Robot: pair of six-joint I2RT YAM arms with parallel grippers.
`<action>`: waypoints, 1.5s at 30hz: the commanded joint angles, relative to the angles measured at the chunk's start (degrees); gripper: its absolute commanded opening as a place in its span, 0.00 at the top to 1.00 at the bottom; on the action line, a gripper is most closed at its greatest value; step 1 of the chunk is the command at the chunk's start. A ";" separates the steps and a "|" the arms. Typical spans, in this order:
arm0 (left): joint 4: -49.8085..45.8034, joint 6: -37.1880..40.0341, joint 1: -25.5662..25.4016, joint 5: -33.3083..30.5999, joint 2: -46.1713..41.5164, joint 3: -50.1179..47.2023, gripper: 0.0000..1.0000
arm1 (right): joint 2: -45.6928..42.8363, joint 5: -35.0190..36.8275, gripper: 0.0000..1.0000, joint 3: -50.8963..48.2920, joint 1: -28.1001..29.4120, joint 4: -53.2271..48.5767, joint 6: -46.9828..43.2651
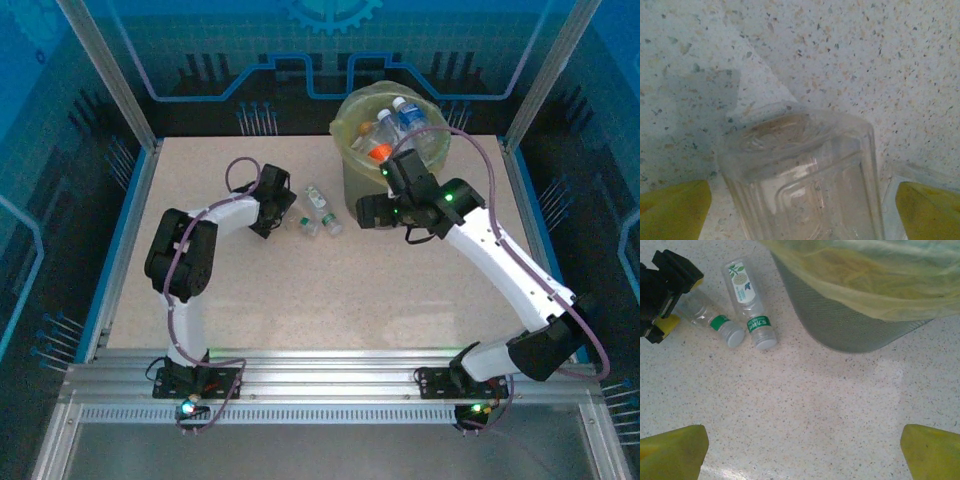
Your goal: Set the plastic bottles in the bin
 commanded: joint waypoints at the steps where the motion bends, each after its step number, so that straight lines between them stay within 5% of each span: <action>1: -2.31 0.30 -0.57 0.45 1.23 0.49 0.09 | 0.03 4.54 0.00 0.28 3.53 -0.86 0.63; 13: 0.04 -0.28 0.13 3.37 -1.37 -6.04 0.31 | 4.45 2.22 0.00 0.81 9.57 0.60 0.01; 21: 6.08 1.91 1.03 7.62 -8.95 -13.56 0.44 | 5.43 -9.82 0.00 -2.74 9.69 7.49 -3.79; 34: 13.25 12.07 1.54 27.28 -24.61 -20.71 0.44 | 9.56 -24.65 0.00 -5.89 9.93 16.39 -7.41; 45: 11.48 15.04 0.63 28.07 -36.43 -22.23 0.42 | 16.16 -28.80 0.10 -0.94 10.70 16.71 -8.31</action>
